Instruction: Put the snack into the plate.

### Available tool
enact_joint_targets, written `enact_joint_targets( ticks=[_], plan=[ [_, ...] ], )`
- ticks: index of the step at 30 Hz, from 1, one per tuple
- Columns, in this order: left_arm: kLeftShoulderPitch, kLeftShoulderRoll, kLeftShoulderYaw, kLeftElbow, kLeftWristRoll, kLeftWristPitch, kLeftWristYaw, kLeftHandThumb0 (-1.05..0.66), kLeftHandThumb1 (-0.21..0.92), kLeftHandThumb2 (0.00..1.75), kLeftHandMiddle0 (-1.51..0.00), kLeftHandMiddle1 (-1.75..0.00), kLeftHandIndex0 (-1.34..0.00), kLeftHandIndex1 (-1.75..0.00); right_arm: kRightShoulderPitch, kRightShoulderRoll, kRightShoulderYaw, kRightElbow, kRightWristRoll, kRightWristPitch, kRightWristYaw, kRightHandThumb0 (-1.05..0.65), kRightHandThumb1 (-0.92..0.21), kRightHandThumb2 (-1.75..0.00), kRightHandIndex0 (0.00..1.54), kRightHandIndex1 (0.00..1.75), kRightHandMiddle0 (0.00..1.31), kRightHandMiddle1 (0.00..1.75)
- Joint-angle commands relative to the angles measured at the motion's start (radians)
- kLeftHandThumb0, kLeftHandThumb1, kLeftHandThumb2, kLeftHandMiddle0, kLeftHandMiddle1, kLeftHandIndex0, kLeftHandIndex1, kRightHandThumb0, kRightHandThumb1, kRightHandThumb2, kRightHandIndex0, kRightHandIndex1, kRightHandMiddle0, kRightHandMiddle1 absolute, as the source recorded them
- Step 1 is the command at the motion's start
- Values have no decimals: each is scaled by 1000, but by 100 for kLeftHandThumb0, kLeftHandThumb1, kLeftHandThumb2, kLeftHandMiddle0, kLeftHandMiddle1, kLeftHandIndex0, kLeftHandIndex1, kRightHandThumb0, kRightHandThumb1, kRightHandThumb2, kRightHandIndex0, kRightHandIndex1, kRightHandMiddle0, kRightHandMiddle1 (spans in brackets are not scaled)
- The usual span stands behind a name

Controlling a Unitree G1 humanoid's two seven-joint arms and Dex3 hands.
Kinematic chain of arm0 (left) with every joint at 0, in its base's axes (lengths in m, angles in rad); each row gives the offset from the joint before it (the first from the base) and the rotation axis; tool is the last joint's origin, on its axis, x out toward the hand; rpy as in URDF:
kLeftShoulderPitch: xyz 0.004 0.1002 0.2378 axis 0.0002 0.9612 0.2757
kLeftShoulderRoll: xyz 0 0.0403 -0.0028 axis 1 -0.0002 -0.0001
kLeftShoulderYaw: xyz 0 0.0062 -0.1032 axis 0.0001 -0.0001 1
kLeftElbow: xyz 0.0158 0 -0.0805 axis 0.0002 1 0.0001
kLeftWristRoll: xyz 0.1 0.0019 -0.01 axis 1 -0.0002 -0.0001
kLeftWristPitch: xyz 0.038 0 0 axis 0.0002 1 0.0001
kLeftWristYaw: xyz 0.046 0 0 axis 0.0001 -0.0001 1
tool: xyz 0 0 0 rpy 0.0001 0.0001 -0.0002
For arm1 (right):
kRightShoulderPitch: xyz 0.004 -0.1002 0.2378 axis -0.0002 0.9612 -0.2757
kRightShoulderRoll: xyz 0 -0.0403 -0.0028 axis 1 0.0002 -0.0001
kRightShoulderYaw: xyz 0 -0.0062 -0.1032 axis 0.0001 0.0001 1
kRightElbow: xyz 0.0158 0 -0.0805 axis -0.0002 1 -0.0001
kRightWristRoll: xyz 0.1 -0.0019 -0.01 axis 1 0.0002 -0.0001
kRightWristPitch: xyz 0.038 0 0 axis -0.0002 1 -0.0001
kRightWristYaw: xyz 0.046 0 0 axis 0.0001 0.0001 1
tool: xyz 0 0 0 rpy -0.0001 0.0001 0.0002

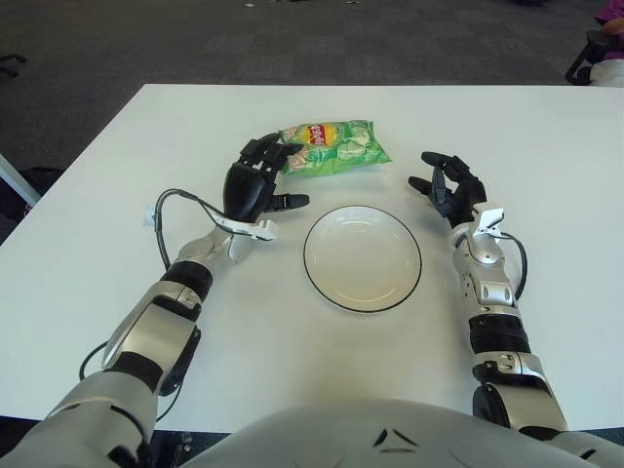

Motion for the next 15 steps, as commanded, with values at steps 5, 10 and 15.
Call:
enact_joint_targets(
  ticks=[5,10,15],
  plan=[
    [-42,27,-73,1,47,115,14,-68,92,7,-36,0,-26,-31,1,-6,-3,-16,2,-7,-2,-41,-92,-65,98,2,47,68],
    [-55,61,-102,-59,65,206,-76,-71,90,2,-33,0,-28,-20,1,-7,-2,-12,1,-9,-2,-41,-92,-65,98,2,46,68],
    [-51,114,-102,-143,44,237,-225,-69,84,0,-22,0,-26,-13,1,-5,1,-10,-1,-11,-3,-41,-92,-64,98,2,46,69]
  ],
)
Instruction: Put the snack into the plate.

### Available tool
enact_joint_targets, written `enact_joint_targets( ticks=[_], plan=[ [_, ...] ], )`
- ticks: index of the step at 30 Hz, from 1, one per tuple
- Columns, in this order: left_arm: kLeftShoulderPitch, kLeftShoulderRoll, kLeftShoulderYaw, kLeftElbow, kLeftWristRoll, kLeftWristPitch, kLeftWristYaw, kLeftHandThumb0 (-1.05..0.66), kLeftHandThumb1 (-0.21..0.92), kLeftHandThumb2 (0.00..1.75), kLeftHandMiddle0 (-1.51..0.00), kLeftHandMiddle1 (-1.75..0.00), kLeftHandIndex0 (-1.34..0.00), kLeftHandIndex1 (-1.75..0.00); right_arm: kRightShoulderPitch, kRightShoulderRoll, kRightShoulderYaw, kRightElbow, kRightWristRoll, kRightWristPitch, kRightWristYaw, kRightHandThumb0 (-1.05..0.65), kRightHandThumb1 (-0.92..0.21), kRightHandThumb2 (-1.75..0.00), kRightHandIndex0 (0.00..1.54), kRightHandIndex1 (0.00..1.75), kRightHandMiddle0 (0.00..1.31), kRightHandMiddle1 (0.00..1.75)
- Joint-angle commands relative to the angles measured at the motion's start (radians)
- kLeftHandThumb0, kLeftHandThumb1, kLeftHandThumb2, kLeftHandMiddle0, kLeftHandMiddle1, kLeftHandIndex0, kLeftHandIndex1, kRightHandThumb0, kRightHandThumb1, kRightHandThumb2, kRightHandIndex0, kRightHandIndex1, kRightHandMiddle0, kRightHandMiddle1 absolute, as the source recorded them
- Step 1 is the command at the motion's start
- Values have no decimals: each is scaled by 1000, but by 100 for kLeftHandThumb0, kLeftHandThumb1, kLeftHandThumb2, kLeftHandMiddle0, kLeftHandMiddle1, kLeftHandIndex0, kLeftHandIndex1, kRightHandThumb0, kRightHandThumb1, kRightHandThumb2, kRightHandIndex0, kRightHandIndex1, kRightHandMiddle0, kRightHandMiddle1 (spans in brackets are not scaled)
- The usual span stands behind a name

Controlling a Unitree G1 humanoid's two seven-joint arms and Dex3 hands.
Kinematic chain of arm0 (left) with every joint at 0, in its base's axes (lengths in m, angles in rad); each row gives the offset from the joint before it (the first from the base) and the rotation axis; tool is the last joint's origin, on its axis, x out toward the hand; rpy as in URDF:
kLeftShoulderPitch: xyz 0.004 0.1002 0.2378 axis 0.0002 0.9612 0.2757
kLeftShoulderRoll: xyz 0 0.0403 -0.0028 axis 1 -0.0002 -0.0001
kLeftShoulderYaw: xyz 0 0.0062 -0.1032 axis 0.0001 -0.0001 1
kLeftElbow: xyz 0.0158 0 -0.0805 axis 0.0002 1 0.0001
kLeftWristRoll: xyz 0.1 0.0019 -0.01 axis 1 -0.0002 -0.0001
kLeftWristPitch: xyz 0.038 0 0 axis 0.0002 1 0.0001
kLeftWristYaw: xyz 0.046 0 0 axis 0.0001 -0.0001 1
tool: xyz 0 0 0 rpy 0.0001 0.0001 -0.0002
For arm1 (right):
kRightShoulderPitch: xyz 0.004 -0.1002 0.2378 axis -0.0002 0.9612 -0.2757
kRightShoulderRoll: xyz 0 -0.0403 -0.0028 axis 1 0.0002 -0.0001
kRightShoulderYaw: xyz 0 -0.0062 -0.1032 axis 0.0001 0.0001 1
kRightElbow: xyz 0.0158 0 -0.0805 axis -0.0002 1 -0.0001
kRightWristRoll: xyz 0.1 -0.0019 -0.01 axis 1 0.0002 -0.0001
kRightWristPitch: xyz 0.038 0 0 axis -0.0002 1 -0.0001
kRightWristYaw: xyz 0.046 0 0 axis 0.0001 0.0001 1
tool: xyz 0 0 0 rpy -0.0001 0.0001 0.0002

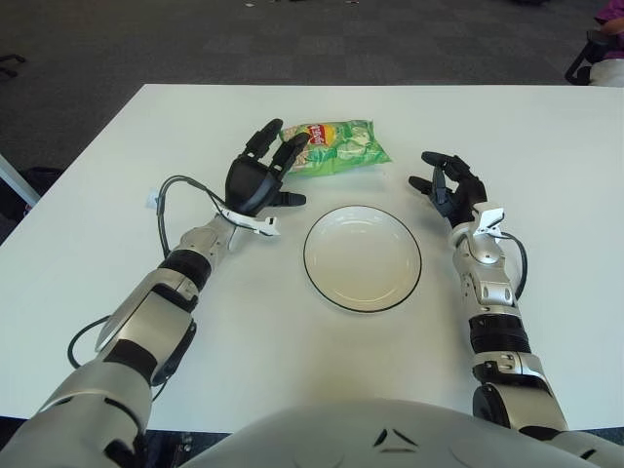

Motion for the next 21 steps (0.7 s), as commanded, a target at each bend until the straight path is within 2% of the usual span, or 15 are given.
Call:
enact_joint_targets(
  ticks=[1,7,17,21],
  plan=[
    [-16,52,0,-56,-14,27,-91,-67,82,0,-18,0,-25,-11,1,-4,0,-8,-1,-11,-3,-41,-92,-64,98,2,46,69],
    [-4,61,5,-92,-28,64,-136,-65,79,0,-11,0,-23,-8,1,-1,2,-8,-1,-11,-4,-41,-92,-64,98,2,46,69],
    [-11,59,-25,-74,-6,166,-183,-65,75,0,0,0,-13,-1,-1,-1,1,-2,0,-12,-5,-41,-92,-64,98,2,46,70],
    [-22,57,-13,-90,-33,193,-258,-65,75,0,0,0,-9,0,-1,-2,1,-2,0,-14,-6,-41,-92,-64,98,2,45,70]
  ],
)
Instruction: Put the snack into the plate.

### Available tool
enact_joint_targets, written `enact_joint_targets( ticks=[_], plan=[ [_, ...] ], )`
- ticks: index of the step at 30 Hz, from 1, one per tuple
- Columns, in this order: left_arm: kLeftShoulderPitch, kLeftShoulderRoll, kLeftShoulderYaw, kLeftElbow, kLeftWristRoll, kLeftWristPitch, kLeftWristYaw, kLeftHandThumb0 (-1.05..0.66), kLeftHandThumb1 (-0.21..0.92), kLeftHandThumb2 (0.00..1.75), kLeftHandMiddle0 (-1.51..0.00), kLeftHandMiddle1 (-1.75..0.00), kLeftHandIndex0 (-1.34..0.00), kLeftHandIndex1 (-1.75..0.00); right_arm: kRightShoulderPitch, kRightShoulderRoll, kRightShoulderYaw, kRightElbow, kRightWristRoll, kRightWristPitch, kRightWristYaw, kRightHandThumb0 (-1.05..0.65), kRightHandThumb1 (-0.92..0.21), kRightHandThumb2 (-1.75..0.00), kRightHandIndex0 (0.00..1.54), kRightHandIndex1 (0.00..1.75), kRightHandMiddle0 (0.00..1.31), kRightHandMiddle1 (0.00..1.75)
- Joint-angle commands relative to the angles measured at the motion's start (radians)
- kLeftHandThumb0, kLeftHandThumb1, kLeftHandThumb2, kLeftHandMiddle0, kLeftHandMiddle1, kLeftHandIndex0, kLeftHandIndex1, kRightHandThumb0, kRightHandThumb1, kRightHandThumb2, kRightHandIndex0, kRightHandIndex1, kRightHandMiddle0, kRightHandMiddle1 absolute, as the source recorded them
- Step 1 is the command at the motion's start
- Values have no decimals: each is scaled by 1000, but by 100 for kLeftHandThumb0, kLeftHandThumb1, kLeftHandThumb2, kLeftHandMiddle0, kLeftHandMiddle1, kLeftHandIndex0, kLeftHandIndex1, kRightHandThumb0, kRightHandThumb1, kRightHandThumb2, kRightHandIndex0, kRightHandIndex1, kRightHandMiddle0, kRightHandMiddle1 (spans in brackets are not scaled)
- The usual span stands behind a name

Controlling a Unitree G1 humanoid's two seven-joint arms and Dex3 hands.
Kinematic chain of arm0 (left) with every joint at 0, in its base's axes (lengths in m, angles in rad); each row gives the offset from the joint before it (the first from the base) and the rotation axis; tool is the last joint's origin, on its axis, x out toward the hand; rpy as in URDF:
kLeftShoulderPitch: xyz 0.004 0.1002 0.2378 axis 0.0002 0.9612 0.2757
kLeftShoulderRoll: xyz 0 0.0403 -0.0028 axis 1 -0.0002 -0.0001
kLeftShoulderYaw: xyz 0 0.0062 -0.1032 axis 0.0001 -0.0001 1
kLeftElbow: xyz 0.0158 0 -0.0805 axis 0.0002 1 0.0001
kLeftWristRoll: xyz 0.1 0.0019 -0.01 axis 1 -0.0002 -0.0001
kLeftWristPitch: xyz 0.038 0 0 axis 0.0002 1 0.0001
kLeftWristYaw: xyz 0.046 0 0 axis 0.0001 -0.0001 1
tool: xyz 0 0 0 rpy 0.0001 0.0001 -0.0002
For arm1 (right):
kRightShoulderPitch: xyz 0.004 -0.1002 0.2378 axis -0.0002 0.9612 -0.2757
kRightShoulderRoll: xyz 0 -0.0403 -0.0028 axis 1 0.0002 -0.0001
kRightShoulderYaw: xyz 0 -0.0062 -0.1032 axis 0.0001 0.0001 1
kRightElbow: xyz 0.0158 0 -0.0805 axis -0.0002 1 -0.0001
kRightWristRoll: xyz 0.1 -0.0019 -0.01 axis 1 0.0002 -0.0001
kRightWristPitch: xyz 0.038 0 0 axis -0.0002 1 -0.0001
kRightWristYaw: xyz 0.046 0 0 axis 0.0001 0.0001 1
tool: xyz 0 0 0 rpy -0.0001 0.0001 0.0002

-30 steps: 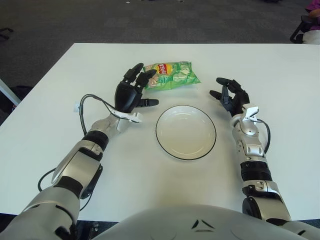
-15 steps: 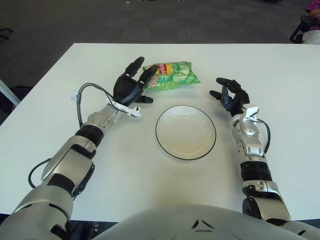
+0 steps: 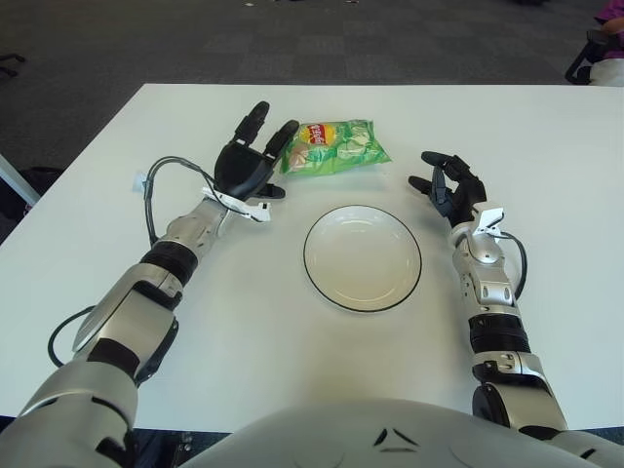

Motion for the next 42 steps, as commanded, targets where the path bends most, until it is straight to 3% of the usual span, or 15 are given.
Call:
enact_joint_targets(
  ticks=[1,7,21,25,32,42],
  plan=[
    [-22,4,8,-17,-23,27,-56,-65,74,0,0,0,-8,0,-1,-3,-1,-2,0,-13,-3,-41,-92,-64,98,2,45,70],
    [-28,7,13,-27,-41,40,-87,-63,74,0,0,0,-6,0,-1,-3,-1,-4,1,-12,-4,-41,-92,-64,98,2,45,70],
    [-96,-15,-16,121,-22,47,-19,-63,75,0,0,0,-4,0,-3,-4,-3,1,3,-16,-3,-41,-92,-64,98,1,45,70],
    [-130,-35,-45,193,-3,50,47,-63,75,0,0,0,-3,0,-3,-4,-5,0,5,-17,-2,-41,-92,-65,98,2,45,70],
    [-175,-97,-100,371,13,21,285,-63,76,0,0,0,-3,0,0,-4,-7,-1,8,-18,0,-40,-92,-65,99,2,45,70],
    [-224,-126,-149,444,13,-3,343,-64,76,1,0,0,-10,-3,1,-5,-11,-4,14,-17,3,-40,-92,-66,99,2,45,70]
  ],
)
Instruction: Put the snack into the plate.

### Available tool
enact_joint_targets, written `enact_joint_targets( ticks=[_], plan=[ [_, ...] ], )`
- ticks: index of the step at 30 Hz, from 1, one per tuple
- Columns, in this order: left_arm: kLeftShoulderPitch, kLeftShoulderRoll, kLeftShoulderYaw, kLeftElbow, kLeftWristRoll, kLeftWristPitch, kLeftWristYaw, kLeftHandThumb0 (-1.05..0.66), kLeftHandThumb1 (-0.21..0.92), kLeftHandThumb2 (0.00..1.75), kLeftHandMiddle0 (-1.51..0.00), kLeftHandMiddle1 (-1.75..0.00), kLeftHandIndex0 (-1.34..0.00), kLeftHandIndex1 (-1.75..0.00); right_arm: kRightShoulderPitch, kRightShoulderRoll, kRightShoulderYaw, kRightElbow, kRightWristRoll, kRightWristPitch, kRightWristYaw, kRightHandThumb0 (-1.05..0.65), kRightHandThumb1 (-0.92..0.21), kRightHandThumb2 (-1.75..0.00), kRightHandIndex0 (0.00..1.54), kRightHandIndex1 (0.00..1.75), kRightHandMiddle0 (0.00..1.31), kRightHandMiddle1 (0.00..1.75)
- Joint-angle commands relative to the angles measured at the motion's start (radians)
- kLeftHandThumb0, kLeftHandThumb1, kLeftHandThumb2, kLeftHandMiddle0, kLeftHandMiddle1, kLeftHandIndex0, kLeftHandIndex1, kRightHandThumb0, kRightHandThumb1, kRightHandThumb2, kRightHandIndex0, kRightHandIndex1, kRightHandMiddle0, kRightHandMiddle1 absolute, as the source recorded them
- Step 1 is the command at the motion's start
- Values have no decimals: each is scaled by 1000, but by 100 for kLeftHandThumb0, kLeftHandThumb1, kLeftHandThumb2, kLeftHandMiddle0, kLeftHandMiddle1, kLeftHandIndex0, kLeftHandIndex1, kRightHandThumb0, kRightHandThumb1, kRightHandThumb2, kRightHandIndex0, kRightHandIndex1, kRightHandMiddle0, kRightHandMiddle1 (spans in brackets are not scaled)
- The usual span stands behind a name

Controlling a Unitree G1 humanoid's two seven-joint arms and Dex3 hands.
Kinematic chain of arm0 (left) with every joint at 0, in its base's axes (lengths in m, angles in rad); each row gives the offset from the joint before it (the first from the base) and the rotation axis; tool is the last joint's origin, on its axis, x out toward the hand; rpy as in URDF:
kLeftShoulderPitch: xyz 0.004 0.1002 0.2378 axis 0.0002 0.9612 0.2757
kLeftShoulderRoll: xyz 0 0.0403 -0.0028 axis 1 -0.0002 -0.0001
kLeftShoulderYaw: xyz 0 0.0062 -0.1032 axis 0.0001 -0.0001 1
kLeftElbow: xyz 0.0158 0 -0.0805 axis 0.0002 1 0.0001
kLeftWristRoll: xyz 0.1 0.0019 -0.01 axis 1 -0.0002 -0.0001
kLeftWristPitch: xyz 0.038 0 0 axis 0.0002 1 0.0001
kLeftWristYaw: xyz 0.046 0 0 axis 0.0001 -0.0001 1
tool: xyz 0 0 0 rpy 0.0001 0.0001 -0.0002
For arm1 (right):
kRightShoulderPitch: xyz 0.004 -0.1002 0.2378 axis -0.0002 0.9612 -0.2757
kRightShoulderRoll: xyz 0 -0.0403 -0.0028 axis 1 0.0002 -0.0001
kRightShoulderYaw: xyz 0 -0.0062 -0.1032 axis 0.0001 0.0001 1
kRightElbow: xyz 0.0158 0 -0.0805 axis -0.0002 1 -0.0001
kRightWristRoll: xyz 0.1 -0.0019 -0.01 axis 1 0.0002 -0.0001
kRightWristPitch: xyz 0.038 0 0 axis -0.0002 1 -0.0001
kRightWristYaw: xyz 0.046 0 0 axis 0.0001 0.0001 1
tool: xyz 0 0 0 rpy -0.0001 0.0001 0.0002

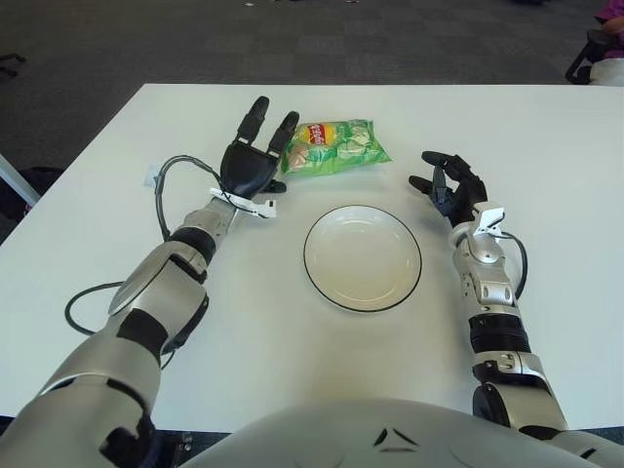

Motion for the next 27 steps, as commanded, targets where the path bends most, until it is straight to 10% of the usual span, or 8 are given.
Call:
enact_joint_targets(
  ticks=[1,27],
  plan=[
    [-52,0,-21,24,5,-4,11,-64,77,1,0,0,-11,-4,1,-4,-7,-3,10,-14,2,-40,-92,-66,99,2,45,70],
    [-119,-31,-128,83,13,-7,-20,-61,79,1,0,0,-17,-5,15,5,-10,-18,15,-24,2,-39,-92,-69,100,2,45,68]
  ],
)
